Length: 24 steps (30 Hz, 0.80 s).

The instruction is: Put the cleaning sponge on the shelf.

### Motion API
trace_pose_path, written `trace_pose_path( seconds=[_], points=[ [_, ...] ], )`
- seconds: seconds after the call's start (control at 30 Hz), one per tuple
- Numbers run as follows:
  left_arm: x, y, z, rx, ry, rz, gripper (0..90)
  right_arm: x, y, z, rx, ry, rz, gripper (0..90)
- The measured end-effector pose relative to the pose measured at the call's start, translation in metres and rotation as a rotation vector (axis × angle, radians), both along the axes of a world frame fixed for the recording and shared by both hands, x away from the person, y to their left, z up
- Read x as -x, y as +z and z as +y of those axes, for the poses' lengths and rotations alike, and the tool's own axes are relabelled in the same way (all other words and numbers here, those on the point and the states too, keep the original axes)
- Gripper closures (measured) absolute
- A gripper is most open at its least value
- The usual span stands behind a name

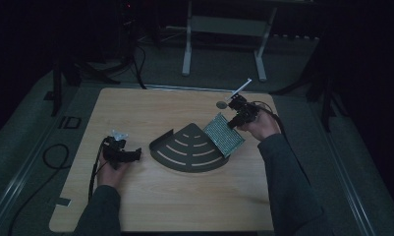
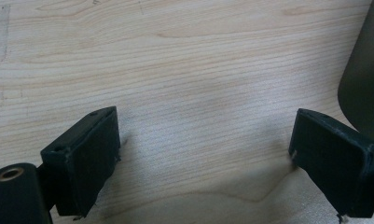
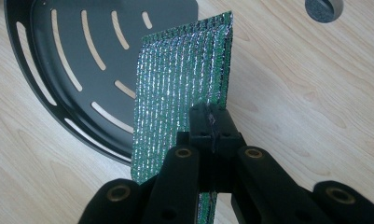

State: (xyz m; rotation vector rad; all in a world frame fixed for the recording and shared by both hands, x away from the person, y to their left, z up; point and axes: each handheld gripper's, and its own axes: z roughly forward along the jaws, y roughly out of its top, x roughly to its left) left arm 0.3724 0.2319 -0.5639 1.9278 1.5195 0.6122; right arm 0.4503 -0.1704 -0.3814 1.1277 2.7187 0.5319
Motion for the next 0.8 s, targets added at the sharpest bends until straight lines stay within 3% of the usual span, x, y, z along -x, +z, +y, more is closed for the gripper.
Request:
trace_pose_path(
  seconds=[0.8],
  points=[
    [0.0,0.0,0.0,0.0,0.0,0.0,9.3,-0.004,-0.016,0.027,-0.01,0.029,0.009,90.0]
  ],
)
